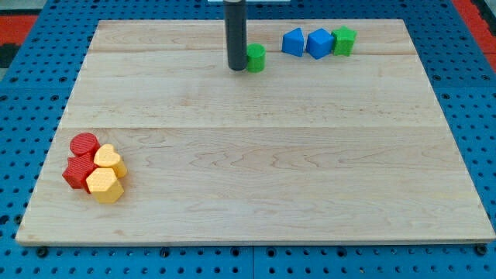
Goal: Point your arm towards the bottom left
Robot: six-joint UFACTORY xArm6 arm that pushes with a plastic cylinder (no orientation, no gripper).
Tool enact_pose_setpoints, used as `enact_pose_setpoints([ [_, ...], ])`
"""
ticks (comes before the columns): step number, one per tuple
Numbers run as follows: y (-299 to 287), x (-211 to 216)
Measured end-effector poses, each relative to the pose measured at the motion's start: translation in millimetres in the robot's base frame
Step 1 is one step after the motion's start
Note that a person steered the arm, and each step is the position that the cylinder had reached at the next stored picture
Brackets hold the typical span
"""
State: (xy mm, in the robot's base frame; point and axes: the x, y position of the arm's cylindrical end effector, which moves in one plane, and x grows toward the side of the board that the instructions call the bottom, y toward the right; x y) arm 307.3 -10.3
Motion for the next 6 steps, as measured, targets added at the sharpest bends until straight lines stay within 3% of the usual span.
enact_pose_setpoints([
  [1,49,0],
  [2,61,0],
  [4,18,158],
  [6,-130,297],
])
